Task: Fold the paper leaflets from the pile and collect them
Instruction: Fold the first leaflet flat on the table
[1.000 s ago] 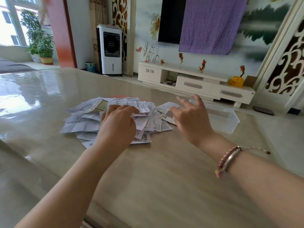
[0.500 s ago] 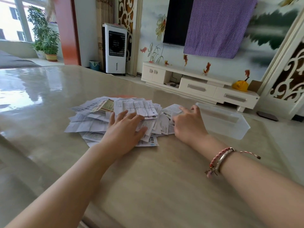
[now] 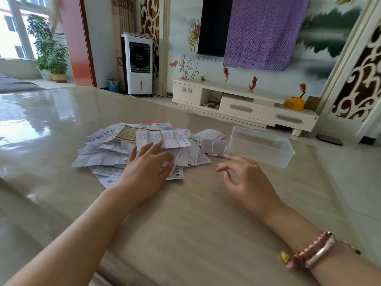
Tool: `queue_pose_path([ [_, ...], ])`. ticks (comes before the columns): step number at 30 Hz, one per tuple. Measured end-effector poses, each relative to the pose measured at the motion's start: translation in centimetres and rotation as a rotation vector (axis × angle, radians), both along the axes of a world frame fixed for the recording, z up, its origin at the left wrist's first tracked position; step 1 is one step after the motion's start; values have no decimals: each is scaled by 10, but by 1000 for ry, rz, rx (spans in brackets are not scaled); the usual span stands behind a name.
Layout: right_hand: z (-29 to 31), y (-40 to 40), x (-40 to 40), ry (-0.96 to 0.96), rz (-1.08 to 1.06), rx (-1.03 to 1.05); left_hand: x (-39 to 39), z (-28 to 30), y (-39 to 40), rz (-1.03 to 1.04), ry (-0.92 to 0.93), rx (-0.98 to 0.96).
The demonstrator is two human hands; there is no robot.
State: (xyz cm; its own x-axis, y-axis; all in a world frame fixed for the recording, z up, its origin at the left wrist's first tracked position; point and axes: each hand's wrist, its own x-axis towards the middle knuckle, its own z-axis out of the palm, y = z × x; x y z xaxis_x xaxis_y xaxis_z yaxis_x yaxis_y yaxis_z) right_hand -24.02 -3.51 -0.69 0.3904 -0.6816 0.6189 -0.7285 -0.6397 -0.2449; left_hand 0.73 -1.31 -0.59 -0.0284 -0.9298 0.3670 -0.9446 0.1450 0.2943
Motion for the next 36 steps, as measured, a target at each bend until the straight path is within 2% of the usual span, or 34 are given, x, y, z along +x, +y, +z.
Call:
queue_pose_path([
  [7,-1,2,-6,-76,7,123,-10,-3,-4,7,-12,-23],
  [11,2,2,-10,-142,-34,155,-23,3,0,-140,148,-139],
  [16,5,-1,-13,-390,-7,343,-37,10,15,-273,349,-265],
  [20,9,-5,-17,-647,77,561,-41,9,20,-408,399,-258],
  [23,11,-6,-22,-710,159,639,-44,5,21,-504,421,-176],
  [28,17,-1,-31,-497,159,520,-45,-7,22,-515,397,-44],
  [32,24,9,-36,-116,24,312,-46,-8,23,-423,291,-24],
  [36,26,15,-32,-53,128,290,-56,-9,31,-410,251,39],
])
